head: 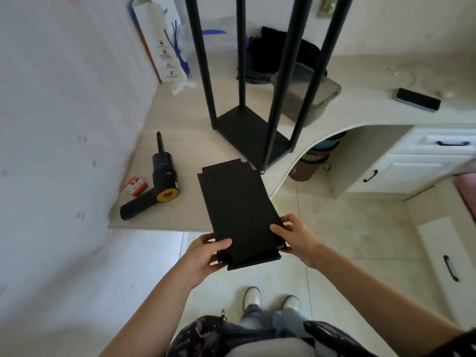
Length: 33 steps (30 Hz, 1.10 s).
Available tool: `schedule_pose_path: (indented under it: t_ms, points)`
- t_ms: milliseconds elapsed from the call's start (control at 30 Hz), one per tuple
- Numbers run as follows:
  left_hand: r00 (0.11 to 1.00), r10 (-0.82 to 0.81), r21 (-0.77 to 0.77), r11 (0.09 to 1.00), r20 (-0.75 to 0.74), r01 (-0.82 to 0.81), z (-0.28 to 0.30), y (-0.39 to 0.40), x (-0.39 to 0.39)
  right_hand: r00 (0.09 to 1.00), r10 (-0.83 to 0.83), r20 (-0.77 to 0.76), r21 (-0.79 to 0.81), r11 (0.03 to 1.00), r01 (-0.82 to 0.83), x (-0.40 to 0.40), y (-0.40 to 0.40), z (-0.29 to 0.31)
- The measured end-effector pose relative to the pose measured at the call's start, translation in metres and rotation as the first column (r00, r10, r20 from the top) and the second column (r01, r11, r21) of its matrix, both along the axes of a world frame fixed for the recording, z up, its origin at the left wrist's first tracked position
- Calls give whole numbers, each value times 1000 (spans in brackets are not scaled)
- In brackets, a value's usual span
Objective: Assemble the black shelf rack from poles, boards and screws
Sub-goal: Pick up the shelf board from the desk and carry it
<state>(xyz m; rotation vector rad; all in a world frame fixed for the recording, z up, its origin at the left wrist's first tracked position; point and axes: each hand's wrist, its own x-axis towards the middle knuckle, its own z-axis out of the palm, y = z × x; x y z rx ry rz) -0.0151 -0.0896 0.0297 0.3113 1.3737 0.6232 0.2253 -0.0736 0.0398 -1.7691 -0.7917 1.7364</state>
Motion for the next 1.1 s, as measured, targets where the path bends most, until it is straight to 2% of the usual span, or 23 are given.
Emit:
schedule_pose_path:
  t_ms: [333,633,833,1100]
  points:
    - [957,-289,-37,957,-32,288,-8,-39,86,981,-179,-76,-17,984,178,93,-97,-28]
    - [851,-522,-20,853,-52,522,-19,-90,236,900,-424,-102,-18,905,424,227,-204,-40]
    - [784,-620,-29,785,-44,619,-46,-128,353,785,-613,-88,-6,788,615,314,-283,-57]
    - [617,-786,-31,617,18,787,-96,-161,476,515,-852,-94,-79,522,849,380,-366,-104]
